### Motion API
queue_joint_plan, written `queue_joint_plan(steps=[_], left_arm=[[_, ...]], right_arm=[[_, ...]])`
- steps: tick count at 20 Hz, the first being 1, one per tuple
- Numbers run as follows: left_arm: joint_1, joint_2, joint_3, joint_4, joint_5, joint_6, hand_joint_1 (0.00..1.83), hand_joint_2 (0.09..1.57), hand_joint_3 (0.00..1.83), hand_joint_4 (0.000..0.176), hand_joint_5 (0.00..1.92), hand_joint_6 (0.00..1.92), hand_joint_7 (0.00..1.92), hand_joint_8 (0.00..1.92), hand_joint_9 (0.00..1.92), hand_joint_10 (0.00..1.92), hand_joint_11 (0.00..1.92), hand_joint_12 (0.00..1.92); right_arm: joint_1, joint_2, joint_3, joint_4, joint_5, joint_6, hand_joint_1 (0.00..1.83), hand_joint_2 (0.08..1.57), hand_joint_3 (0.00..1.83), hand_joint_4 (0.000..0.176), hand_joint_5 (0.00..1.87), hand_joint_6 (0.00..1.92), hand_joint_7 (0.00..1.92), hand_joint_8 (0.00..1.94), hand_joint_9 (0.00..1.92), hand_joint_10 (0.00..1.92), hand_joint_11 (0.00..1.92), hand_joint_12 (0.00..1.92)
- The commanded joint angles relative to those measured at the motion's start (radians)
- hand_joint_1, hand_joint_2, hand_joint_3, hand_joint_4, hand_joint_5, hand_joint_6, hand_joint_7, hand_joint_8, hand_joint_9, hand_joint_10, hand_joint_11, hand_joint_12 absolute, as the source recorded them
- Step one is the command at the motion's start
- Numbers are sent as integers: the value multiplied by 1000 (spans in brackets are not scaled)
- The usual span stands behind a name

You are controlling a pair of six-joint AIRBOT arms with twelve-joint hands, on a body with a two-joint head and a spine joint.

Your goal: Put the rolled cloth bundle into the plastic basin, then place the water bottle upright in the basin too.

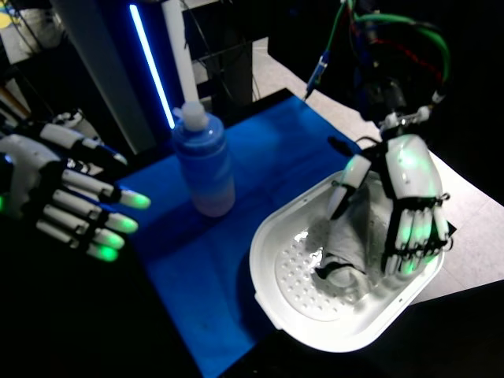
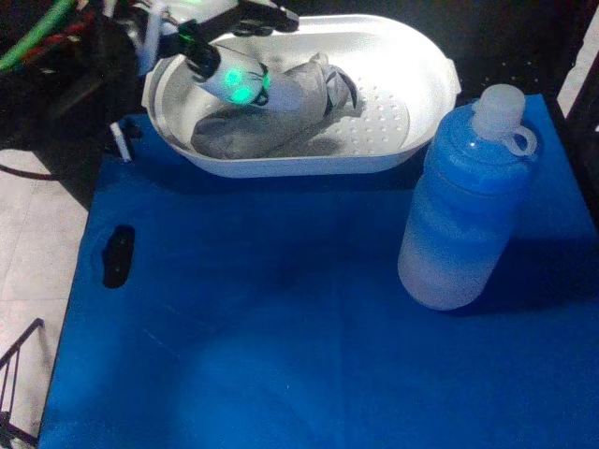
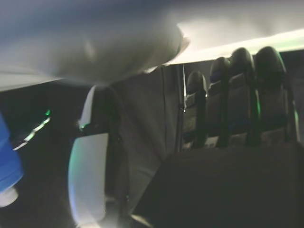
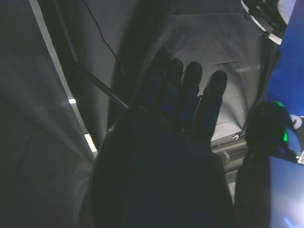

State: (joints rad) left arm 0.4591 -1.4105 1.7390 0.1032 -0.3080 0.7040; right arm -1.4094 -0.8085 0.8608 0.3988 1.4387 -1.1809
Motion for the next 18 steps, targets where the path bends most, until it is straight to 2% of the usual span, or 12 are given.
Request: queue_joint_plan(steps=[1, 2, 3, 5, 6, 8, 10, 11, 12, 15, 16, 18], left_arm=[[-11, 23, -15, -1, -147, -7, 589, 972, 0, 150, 294, 0, 337, 0, 311, 0, 0, 829], [-3, 74, -67, 7, -183, -7, 548, 956, 0, 161, 239, 0, 270, 0, 262, 0, 0, 785], [7, 115, -111, 12, -217, -7, 505, 931, 0, 176, 184, 1, 186, 0, 167, 0, 0, 615], [45, 186, -188, -11, -291, -8, 457, 918, 0, 176, 123, 0, 134, 0, 128, 2, 0, 538], [75, 224, -228, -30, -339, -11, 451, 910, 0, 163, 105, 1, 118, 0, 117, 4, 0, 429], [140, 288, -297, -66, -426, -21, 445, 890, 0, 170, 74, 0, 84, 1, 87, 3, 0, 327], [246, 370, -382, -114, -539, -51, 460, 845, 0, 176, 101, 4, 103, 3, 95, 3, 0, 426], [302, 415, -435, -143, -594, -51, 513, 852, 0, 154, 113, 3, 85, 9, 52, 7, 0, 294], [348, 451, -478, -167, -636, -51, 526, 842, 0, 141, 103, 2, 66, 4, 5, 0, 0, 67], [486, 505, -572, -241, -780, -51, 464, 841, 2, 153, 82, 0, 58, 3, 1, 0, 3, 1], [530, 510, -595, -266, -820, -50, 470, 843, 2, 137, 86, 2, 62, 4, 20, 8, 73, 33], [631, 520, -644, -341, -897, -49, 550, 853, 3, 119, 86, 1, 53, 2, 0, 0, 5, 6]], right_arm=[[14, -1, 3, -2, 126, 14, 489, 1385, 0, 56, 459, 1, 344, 2, 234, 1, 213, 56], [18, -2, 3, -4, 126, 20, 472, 1379, 0, 71, 435, 0, 327, 0, 239, 2, 228, 61], [21, -2, 3, -5, 126, 28, 502, 1367, 0, 67, 403, 0, 315, 0, 246, 3, 235, 61], [29, -3, 4, -11, 126, 39, 684, 1300, 0, 116, 290, 0, 246, 0, 238, 0, 252, 64], [39, -5, 4, -17, 126, 42, 721, 1203, 0, 143, 214, 0, 197, 0, 214, 0, 270, 58], [56, -12, 6, -30, 126, 53, 697, 1125, 0, 165, 115, 0, 113, 0, 143, 0, 233, 35], [89, -29, 8, -40, 126, 72, 797, 1062, 0, 175, 87, 0, 80, 3, 104, 1, 166, 1], [114, -42, 9, -47, 126, 76, 826, 1027, 0, 176, 76, 0, 102, 9, 123, 8, 167, 4], [134, -53, 11, -56, 126, 83, 831, 985, 0, 176, 66, 0, 128, 5, 132, 3, 198, 14], [160, -91, 21, -67, 126, 122, 837, 939, 0, 176, 73, 1, 145, 6, 136, 6, 202, 13], [162, -105, 21, -66, 126, 122, 834, 919, 0, 176, 73, 1, 143, 3, 140, 5, 215, 18], [187, -121, 21, -65, 126, 123, 822, 888, 0, 176, 73, 0, 137, 0, 123, 0, 217, 18]])
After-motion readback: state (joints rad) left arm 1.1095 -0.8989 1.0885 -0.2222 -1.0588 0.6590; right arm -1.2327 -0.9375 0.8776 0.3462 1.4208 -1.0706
